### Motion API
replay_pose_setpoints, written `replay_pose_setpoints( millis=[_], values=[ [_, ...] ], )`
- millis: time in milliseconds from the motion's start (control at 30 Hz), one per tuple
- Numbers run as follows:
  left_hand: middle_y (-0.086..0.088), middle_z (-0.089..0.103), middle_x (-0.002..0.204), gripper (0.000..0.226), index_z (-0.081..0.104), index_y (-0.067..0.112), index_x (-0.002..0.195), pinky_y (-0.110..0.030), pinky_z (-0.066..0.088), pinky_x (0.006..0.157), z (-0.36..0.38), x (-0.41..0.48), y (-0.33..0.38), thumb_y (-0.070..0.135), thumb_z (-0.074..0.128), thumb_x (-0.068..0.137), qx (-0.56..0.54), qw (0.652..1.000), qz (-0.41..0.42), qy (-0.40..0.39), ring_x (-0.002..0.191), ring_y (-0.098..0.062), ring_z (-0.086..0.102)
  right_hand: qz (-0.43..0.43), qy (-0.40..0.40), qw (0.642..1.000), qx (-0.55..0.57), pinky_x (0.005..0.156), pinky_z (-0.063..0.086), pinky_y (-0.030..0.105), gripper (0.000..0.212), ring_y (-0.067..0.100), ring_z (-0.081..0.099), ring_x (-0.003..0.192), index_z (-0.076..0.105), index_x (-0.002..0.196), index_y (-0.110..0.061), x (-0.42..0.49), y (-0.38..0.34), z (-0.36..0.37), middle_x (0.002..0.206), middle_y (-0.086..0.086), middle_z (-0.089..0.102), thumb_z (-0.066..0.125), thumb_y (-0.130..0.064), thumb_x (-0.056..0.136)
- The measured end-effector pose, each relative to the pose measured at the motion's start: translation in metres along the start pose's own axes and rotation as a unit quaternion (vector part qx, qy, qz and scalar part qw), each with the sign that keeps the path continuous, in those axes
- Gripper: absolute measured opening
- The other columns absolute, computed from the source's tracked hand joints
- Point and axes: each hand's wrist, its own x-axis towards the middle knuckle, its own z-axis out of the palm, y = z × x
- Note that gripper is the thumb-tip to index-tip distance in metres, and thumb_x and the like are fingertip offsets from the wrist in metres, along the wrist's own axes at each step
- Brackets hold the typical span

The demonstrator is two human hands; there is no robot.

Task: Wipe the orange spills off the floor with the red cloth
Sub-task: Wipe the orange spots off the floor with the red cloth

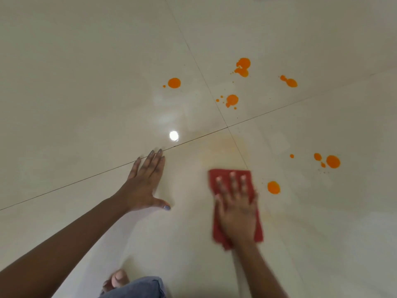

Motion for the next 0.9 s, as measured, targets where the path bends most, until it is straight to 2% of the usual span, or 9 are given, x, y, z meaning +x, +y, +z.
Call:
replay_pose_setpoints(
  millis=[67, 133, 233, 333, 433, 567, 667, 767, 900],
  values=[
    [-0.007, -0.014, 0.154, 0.129, -0.006, 0.012, 0.145, -0.036, -0.018, 0.109, 0.000, 0.000, 0.000, 0.090, 0.037, 0.053, 0.001, 1.000, 0.001, 0.009, 0.138, -0.015, -0.023, 0.090, 0.006, 0.996, -0.004, 0.110, 0.015, 0.059, 0.053, 0.028, 0.013, 0.144, 0.024, 0.145, -0.037, 0.053, 0.010, -0.007, 0.156, 0.003, 0.021, 0.025, -0.046, 0.093],
    [-0.006, -0.017, 0.153, 0.131, -0.007, 0.010, 0.145, -0.036, -0.018, 0.109, 0.000, -0.001, -0.001, 0.090, 0.039, 0.052, -0.003, 1.000, 0.004, 0.011, 0.138, -0.014, -0.024, 0.109, -0.025, 0.994, 0.010, 0.113, 0.002, 0.056, 0.054, 0.027, -0.001, 0.145, 0.010, 0.147, -0.038, 0.100, -0.019, -0.004, 0.158, 0.004, 0.006, 0.023, -0.047, 0.095],
    [-0.007, -0.018, 0.153, 0.136, -0.007, 0.008, 0.145, -0.034, -0.019, 0.109, 0.002, -0.004, -0.001, 0.094, 0.035, 0.049, -0.021, 1.000, -0.011, 0.014, 0.138, -0.015, -0.024, -0.034, -0.019, 0.999, 0.002, 0.111, 0.007, 0.058, 0.055, 0.031, 0.009, 0.144, 0.019, 0.147, -0.036, 0.080, -0.082, 0.009, 0.157, 0.005, 0.015, 0.027, -0.045, 0.093],
    [-0.007, -0.020, 0.152, 0.141, -0.011, 0.008, 0.144, -0.028, -0.025, 0.106, 0.000, -0.002, -0.003, 0.099, 0.026, 0.043, -0.060, 0.997, -0.038, 0.013, 0.137, -0.014, -0.026, -0.141, -0.037, 0.989, 0.001, 0.112, 0.018, 0.056, 0.054, 0.028, 0.016, 0.143, 0.027, 0.143, -0.039, -0.005, -0.070, 0.014, 0.155, 0.001, 0.023, 0.037, -0.044, 0.091],
    [-0.004, -0.024, 0.151, 0.142, -0.015, 0.009, 0.142, -0.028, -0.027, 0.105, -0.005, 0.004, -0.004, 0.100, 0.021, 0.039, -0.060, 0.997, -0.038, 0.016, 0.135, -0.014, -0.030, -0.034, -0.002, 0.999, 0.000, 0.108, 0.022, 0.056, 0.052, 0.029, 0.022, 0.141, 0.030, 0.143, -0.038, 0.007, -0.008, 0.002, 0.153, 0.001, 0.026, 0.034, -0.043, 0.090],
    [0.000, -0.030, 0.148, 0.142, -0.019, 0.012, 0.141, -0.026, -0.032, 0.101, -0.009, 0.006, 0.002, 0.100, 0.019, 0.036, -0.081, 0.995, -0.049, 0.018, 0.132, -0.012, -0.036, 0.104, -0.033, 0.994, 0.007, 0.113, 0.001, 0.056, 0.053, 0.028, -0.005, 0.145, 0.005, 0.147, -0.038, 0.116, -0.027, -0.005, 0.159, 0.004, 0.001, 0.019, -0.046, 0.097],
    [-0.001, -0.031, 0.148, 0.144, -0.018, 0.011, 0.142, -0.026, -0.033, 0.100, -0.007, 0.010, 0.000, 0.101, 0.018, 0.035, -0.075, 0.996, -0.050, 0.016, 0.131, -0.012, -0.037, -0.047, -0.055, 0.997, 0.005, 0.113, 0.000, 0.055, 0.054, 0.029, -0.003, 0.145, 0.007, 0.147, -0.037, 0.109, -0.088, 0.006, 0.159, 0.004, 0.003, 0.019, -0.045, 0.096],
    [-0.004, -0.032, 0.148, 0.141, -0.022, 0.012, 0.140, -0.028, -0.031, 0.102, -0.009, 0.014, -0.004, 0.101, 0.016, 0.037, -0.060, 0.997, -0.041, 0.013, 0.133, -0.014, -0.035, -0.177, -0.044, 0.983, -0.010, 0.113, 0.016, 0.054, 0.050, 0.026, 0.015, 0.144, 0.027, 0.144, -0.039, 0.039, -0.068, 0.011, 0.155, 0.000, 0.023, 0.030, -0.041, 0.094],
    [-0.006, -0.027, 0.150, 0.140, -0.016, 0.010, 0.142, -0.030, -0.027, 0.105, -0.011, 0.016, -0.002, 0.100, 0.019, 0.040, -0.053, 0.998, -0.034, 0.010, 0.133, -0.013, -0.034, -0.010, -0.004, 0.999, -0.032, 0.109, 0.021, 0.057, 0.052, 0.029, 0.021, 0.142, 0.025, 0.145, -0.036, 0.067, 0.017, -0.004, 0.154, 0.004, 0.024, 0.027, -0.040, 0.093]
  ],
)
